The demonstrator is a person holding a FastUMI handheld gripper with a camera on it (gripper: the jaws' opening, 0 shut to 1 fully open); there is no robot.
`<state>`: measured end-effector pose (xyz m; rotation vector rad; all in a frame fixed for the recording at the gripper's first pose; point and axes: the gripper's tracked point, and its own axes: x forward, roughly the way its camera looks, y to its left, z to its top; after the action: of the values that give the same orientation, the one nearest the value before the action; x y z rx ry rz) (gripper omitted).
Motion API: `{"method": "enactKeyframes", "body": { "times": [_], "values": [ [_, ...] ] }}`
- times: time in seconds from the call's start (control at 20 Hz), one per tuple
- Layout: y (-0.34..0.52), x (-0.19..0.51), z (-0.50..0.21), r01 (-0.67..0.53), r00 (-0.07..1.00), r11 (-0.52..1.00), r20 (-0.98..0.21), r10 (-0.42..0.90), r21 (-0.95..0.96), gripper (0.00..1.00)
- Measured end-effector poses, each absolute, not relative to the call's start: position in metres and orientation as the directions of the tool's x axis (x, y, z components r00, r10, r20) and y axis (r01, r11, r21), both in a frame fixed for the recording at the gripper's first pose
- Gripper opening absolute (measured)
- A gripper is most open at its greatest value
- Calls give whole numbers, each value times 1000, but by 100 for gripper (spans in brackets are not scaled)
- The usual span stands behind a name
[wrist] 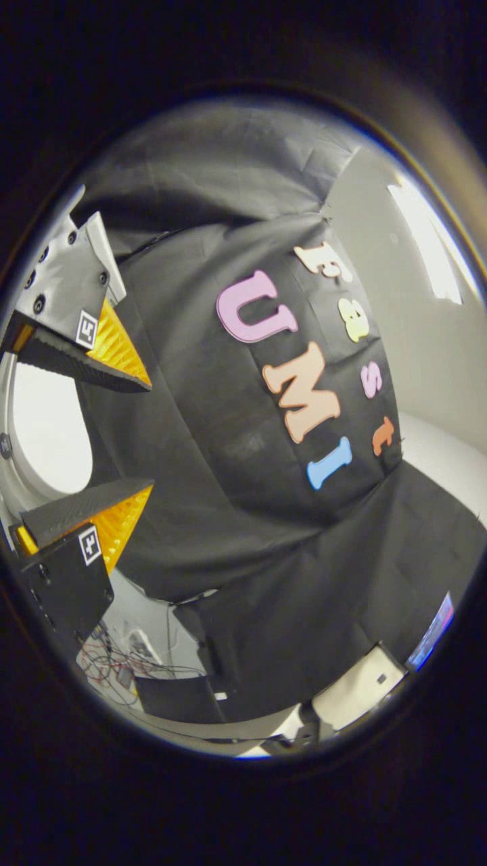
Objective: Open the toilet lid.
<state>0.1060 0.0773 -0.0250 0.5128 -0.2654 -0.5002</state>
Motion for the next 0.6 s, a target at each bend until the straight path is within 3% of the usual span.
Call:
{"method": "enactKeyframes", "body": {
  "times": [0.35, 0.6],
  "values": [
    [59, 100, -87, 517, 721, 511, -27, -692, 687, 79],
    [88, 119, -119, 451, 759, 468, -51, -649, 760, 79]
  ]
}}
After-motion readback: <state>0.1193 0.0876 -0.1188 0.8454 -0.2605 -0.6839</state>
